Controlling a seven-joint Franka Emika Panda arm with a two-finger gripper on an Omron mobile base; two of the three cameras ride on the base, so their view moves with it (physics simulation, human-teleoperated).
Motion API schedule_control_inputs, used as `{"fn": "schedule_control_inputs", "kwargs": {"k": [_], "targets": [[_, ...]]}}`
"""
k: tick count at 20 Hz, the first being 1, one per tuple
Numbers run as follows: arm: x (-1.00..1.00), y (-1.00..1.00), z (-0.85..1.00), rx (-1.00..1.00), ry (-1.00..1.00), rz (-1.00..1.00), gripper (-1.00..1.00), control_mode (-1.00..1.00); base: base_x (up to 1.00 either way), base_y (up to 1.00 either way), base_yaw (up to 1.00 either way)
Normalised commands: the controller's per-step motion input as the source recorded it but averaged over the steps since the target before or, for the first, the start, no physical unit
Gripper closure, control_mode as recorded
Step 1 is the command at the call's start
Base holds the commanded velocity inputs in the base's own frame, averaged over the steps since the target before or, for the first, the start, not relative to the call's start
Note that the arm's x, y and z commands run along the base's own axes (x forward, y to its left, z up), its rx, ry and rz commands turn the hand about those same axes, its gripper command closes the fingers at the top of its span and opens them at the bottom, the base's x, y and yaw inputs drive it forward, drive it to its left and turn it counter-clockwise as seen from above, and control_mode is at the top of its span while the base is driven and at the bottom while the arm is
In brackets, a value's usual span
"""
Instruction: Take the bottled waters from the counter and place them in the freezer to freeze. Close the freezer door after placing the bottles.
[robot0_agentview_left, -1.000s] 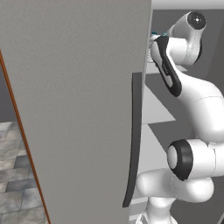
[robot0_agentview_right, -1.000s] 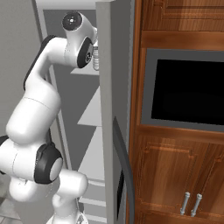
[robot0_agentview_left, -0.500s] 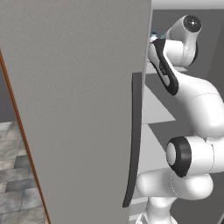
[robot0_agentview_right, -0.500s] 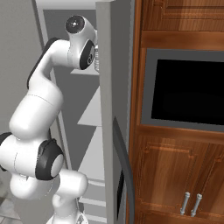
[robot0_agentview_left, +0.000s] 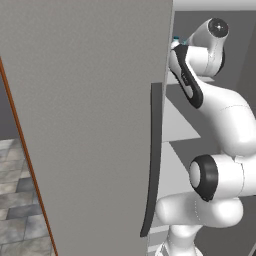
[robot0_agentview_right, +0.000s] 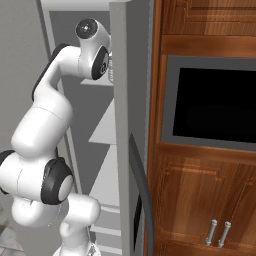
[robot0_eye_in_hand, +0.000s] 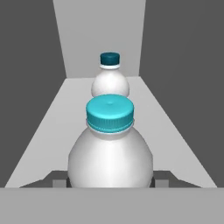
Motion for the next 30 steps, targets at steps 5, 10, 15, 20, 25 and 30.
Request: {"fn": "schedule_control_inputs", "kwargs": {"k": [5, 10, 15, 20, 25, 30], "targets": [[0.06, 0.0, -0.15, 0.0, -0.01, 0.0, 1.0, -1.0, 0.0, 0.0, 0.0], [0.25, 0.0, -0.06, 0.0, 0.0, 0.0, 1.0, -1.0, 0.0, 0.0, 0.0], [0.32, 0.0, -0.04, 0.0, 0.0, 0.0, 1.0, -1.0, 0.0, 0.0, 0.0], [0.29, 0.0, -0.06, 0.0, 0.0, 0.0, 1.0, -1.0, 0.0, 0.0, 0.0], [0.11, 0.0, -0.22, 0.0, 0.0, 0.0, 1.0, -1.0, 0.0, 0.0, 0.0], [0.0, 0.0, -0.33, 0.0, 0.0, 0.0, 1.0, -1.0, 0.0, 0.0, 0.0]]}}
